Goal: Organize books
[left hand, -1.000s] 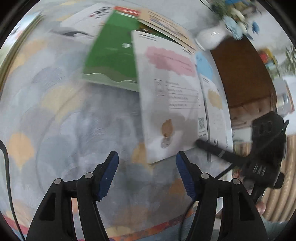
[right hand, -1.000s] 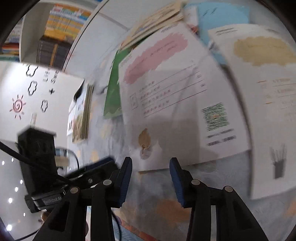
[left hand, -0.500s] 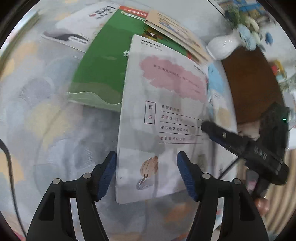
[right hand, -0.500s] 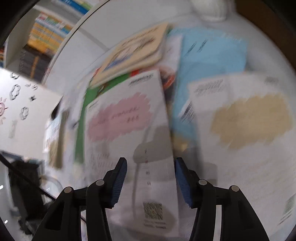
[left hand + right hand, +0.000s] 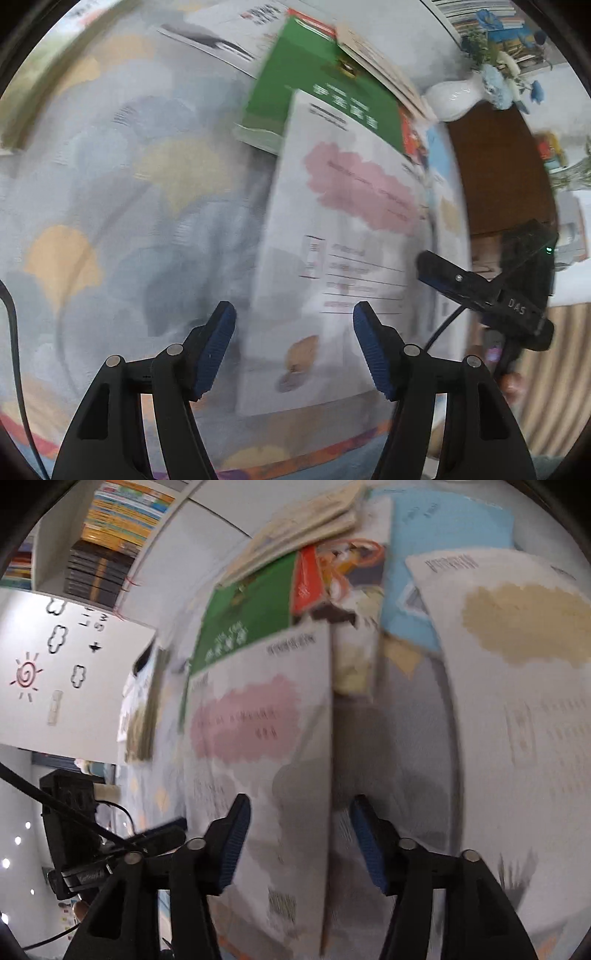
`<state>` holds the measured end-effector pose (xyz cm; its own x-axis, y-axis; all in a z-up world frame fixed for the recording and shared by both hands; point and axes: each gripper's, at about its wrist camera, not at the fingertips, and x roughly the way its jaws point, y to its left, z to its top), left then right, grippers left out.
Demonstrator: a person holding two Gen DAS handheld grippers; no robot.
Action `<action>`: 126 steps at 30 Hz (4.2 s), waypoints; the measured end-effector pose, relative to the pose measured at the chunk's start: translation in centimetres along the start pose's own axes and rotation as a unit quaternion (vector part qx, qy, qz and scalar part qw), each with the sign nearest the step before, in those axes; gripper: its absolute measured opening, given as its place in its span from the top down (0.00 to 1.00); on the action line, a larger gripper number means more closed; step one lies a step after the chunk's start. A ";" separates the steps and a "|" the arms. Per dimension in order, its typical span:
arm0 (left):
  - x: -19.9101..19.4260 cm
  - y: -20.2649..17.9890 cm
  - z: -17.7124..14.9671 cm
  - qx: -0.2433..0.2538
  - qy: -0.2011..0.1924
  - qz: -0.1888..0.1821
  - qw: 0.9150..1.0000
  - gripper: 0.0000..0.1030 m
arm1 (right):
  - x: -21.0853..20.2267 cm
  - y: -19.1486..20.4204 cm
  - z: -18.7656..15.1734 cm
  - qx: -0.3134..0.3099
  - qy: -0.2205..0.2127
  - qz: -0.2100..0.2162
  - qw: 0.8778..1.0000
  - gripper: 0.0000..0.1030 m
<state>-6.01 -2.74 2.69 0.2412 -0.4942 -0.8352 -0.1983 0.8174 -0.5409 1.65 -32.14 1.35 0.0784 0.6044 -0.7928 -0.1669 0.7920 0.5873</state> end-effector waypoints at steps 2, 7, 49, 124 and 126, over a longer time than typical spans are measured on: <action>0.9 -0.7 0.0 0.012 0.006 0.003 1.000 0.38 | 0.0 0.3 -0.1 0.000 0.001 0.016 1.000 0.36; 0.4 0.0 0.1 0.019 0.012 -0.027 0.999 0.38 | -0.7 0.9 -1.7 0.025 0.007 0.091 0.996 0.35; -7.6 14.9 0.1 -0.020 -0.046 0.000 0.999 0.70 | 10.6 17.9 -7.9 -0.077 -0.011 -0.126 0.989 0.56; -19.3 18.8 8.4 -0.027 -0.201 -0.085 0.976 0.85 | 13.4 34.2 2.6 -0.260 -0.015 -0.015 0.965 0.62; -18.6 20.1 8.9 -0.042 -0.199 -0.085 0.975 0.86 | 15.0 34.5 3.8 -0.257 -0.003 -0.018 0.966 0.62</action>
<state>-6.04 25.50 8.28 0.6237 -0.4527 -0.6372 -0.1962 0.6984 -0.6883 0.83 4.56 10.34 0.0991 0.5782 -0.8099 -0.6300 0.6664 0.3988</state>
